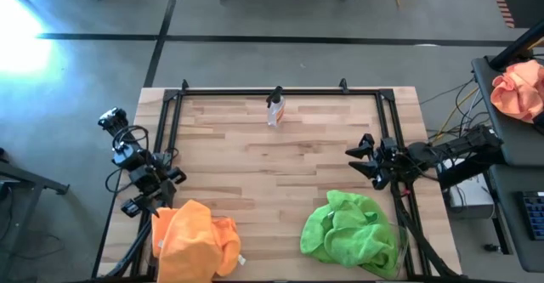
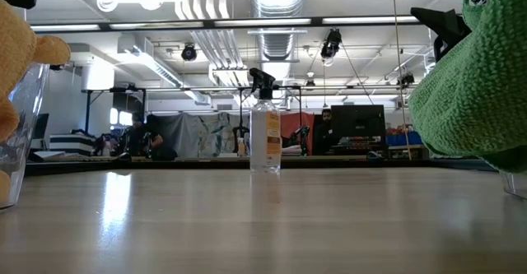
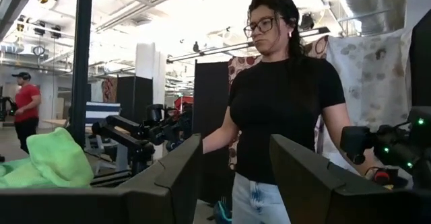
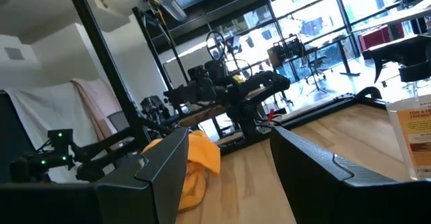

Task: Sort microfiber towel by color & place in baskets
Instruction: Return to Home Position

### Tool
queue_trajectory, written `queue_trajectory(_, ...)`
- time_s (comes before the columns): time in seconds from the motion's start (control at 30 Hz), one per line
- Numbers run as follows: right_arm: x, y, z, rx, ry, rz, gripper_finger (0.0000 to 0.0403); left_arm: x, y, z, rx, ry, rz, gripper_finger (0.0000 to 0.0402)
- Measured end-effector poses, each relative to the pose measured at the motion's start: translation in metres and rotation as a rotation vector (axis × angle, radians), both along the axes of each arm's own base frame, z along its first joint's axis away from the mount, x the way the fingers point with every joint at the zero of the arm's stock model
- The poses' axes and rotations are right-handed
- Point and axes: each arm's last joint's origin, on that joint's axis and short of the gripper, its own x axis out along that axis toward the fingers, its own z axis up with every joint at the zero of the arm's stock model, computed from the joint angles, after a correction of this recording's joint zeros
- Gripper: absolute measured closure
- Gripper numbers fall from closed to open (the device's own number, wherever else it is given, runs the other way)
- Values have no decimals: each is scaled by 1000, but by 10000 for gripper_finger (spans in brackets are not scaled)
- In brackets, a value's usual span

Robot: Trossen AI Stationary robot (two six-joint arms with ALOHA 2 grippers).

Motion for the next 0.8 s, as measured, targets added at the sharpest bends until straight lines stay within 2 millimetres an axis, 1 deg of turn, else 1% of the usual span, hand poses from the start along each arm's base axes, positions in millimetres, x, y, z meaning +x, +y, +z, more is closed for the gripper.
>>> queue_trajectory(0.2,0,0,-1,6,5,2,197,0,-1,-1,15,7,-11,243)
queue_trajectory(0.43,1,0,-10,36,35,10,197,0,-1,-2,17,9,-11,243)
queue_trajectory(0.8,2,0,-14,40,72,11,197,1,-2,-5,49,31,-11,243)
